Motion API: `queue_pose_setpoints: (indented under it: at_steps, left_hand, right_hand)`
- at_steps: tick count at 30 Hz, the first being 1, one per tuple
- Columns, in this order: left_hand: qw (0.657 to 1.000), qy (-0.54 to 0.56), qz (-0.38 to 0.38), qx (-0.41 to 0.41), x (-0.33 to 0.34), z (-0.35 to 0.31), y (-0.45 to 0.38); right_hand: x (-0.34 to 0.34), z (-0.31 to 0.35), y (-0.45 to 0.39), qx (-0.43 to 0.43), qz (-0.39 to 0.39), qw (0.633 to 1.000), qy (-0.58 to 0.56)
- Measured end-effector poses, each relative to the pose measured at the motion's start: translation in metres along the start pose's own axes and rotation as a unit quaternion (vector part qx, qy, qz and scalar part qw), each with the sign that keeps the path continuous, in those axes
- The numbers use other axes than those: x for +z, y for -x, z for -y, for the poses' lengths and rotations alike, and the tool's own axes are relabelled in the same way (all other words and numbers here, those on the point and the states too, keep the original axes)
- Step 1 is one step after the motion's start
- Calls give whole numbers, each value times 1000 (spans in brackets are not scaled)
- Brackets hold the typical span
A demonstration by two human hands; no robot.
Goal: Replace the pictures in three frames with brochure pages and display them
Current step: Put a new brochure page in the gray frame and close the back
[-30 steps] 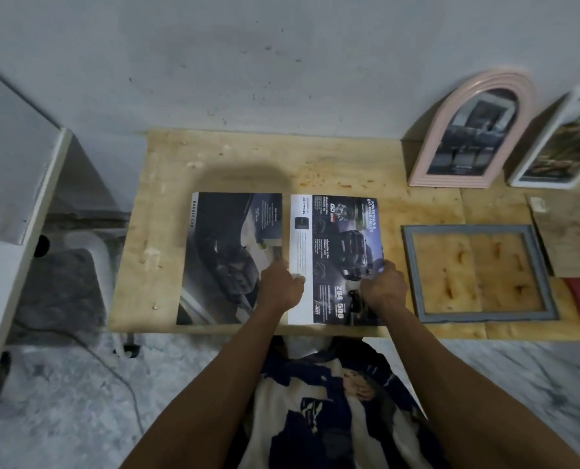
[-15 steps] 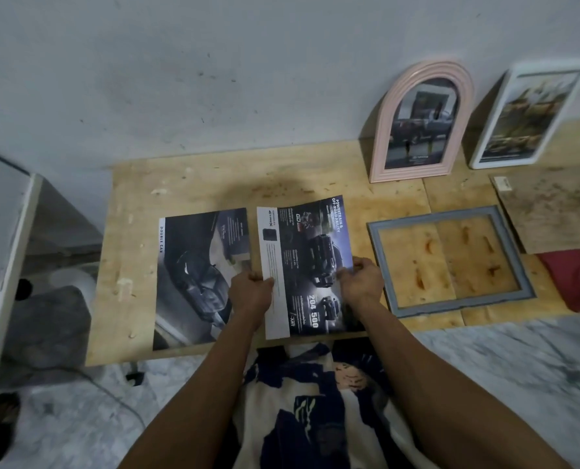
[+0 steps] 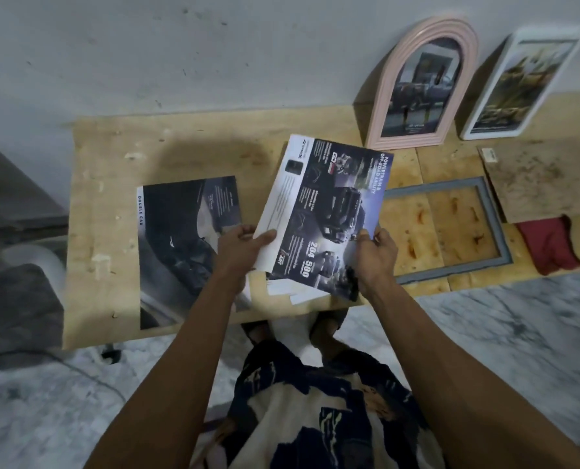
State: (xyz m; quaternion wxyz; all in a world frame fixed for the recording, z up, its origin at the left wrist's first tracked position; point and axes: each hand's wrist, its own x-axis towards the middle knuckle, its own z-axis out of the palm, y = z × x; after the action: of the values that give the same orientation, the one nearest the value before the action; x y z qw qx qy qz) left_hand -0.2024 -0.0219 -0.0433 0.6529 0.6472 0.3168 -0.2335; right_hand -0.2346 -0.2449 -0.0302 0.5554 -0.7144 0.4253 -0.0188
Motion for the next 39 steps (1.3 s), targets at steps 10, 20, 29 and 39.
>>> queue_pose_setpoints:
  at_steps: [10, 20, 29, 39]
  left_hand:
    - [989, 108, 72, 64, 109, 6, 60]
    - [992, 30, 3, 119, 224, 44, 97]
    - [995, 76, -3, 58, 263, 60, 133]
    - [984, -58, -152, 68, 284, 56, 86]
  right_hand:
    - [-50, 16, -1, 130, -18, 960, -247]
    - [-223, 1, -62, 125, -3, 939, -321]
    - [-314, -23, -130, 110, 30, 977, -183]
    - [-304, -44, -171, 90, -9, 994, -56]
